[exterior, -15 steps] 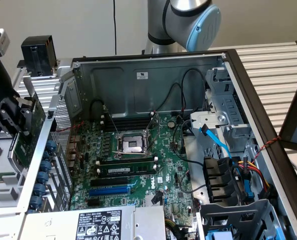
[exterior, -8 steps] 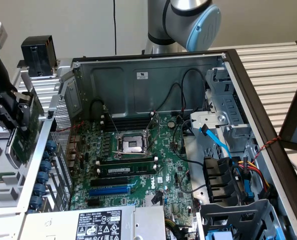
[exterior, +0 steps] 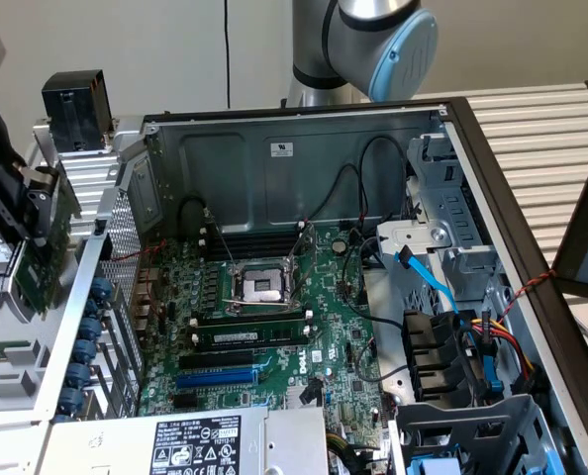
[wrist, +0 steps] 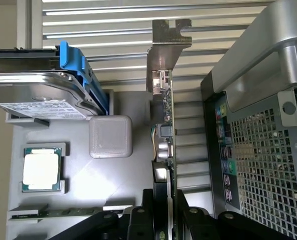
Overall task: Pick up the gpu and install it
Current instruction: 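Pick up the gpu and move the gpu toward the slot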
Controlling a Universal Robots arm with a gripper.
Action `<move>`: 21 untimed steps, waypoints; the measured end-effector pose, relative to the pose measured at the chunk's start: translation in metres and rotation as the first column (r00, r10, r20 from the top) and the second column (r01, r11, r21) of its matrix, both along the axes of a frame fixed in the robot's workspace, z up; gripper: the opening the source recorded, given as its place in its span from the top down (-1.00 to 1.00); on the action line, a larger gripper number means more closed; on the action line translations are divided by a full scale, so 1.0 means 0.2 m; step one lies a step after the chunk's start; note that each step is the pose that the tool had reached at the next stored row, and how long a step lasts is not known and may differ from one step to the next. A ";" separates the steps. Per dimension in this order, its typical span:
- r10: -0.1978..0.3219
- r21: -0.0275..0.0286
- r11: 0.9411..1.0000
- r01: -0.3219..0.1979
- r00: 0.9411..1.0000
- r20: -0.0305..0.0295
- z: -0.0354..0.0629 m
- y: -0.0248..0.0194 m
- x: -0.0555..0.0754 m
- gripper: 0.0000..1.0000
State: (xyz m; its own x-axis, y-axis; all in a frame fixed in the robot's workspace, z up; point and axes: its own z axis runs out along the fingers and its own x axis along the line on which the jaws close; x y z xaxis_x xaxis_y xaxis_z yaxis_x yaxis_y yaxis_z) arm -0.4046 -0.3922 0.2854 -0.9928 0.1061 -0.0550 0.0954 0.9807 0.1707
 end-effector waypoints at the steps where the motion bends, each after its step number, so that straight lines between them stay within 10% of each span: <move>1: 0.000 0.000 1.000 0.000 1.000 -0.001 0.013 -0.001 0.00 0.44; 21: 0.018 0.001 1.000 -0.018 1.000 -0.007 0.433 -0.037 0.02 0.44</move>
State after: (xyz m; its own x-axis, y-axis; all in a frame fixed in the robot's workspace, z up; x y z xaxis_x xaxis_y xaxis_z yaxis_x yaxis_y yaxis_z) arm -0.4009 -0.3996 0.3720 -0.9950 0.0882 -0.0476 0.0789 0.9822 0.1704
